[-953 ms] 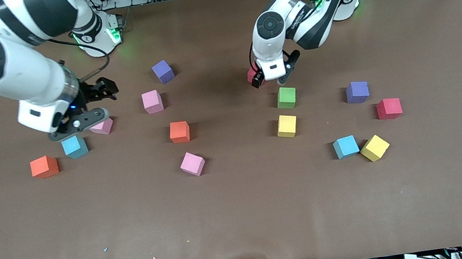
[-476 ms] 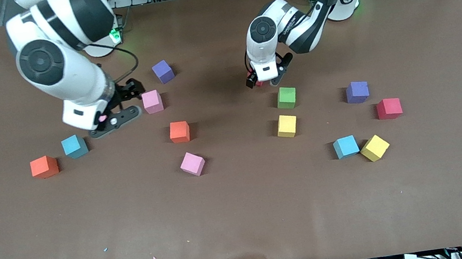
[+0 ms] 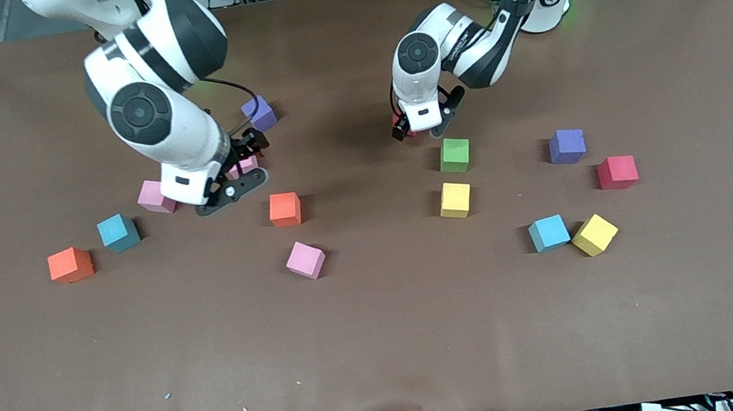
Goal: Arrange 11 blocks into digit 3
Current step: 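Grasp the red cube with the left gripper while the right gripper grasps pink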
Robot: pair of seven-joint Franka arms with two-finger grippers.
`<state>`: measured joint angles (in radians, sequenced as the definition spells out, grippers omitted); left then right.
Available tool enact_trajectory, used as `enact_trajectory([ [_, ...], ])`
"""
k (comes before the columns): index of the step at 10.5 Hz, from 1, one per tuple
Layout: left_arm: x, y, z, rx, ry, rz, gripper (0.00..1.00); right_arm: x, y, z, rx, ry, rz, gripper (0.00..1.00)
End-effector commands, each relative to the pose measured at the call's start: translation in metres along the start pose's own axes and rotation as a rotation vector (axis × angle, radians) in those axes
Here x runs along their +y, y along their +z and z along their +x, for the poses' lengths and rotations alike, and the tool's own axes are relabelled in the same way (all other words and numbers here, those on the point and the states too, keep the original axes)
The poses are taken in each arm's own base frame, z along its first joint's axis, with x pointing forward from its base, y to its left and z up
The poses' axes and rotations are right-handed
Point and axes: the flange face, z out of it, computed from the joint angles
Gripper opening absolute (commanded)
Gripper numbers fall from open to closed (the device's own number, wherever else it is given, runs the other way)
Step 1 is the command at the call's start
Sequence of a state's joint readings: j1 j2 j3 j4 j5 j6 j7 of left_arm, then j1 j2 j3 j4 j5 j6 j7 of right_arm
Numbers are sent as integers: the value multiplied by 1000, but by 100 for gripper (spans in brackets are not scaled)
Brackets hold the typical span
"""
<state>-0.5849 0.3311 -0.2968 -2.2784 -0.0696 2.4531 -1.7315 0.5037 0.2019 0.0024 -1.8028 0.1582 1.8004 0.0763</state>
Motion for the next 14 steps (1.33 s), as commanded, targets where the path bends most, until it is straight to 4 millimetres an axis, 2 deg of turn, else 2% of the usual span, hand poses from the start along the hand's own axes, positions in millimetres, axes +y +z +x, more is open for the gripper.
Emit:
enact_trajectory([
  [1, -1, 8, -3, -10, -20, 1, 100, -1, 29, -9, 21, 29, 40, 100],
  [2, -2, 13, -5, -10, -15, 10, 100, -1, 46, -11, 31, 32, 38, 100],
  [3, -3, 15, -7, -8, -9, 14, 100, -12, 58, -14, 35, 12, 36, 100],
  [4, -2, 13, -8, -8, -8, 11, 95, -16, 69, -16, 43, 36, 34, 100],
  [5, 1, 10, -8, -10, -8, 3, 66, -29, 75, -17, 70, 22, 34, 100],
  [6, 5, 6, -10, -11, 6, -9, 37, -27, 88, -18, 84, 26, 33, 100],
  [7, 8, 4, -14, -10, 30, -16, 18, -21, 106, -24, 82, 37, 27, 100],
  [8, 14, 5, -28, -5, 96, -24, 13, -18, 111, -30, 78, 40, 22, 100],
  [9, 30, -2, -35, -12, 119, -46, 9, -12, 116, -33, 62, 49, 18, 100],
  [11, 49, -14, -43, -4, 199, -83, 7, -4, 121, -47, 35, 176, 6, 100],
  [13, 45, -17, -78, 15, 350, -94, 8, 4, 126, -53, -7, 189, -59, 100],
  [14, 42, -15, -86, 29, 435, -92, 8, 16, 130, -54, -27, 209, -63, 100],
])
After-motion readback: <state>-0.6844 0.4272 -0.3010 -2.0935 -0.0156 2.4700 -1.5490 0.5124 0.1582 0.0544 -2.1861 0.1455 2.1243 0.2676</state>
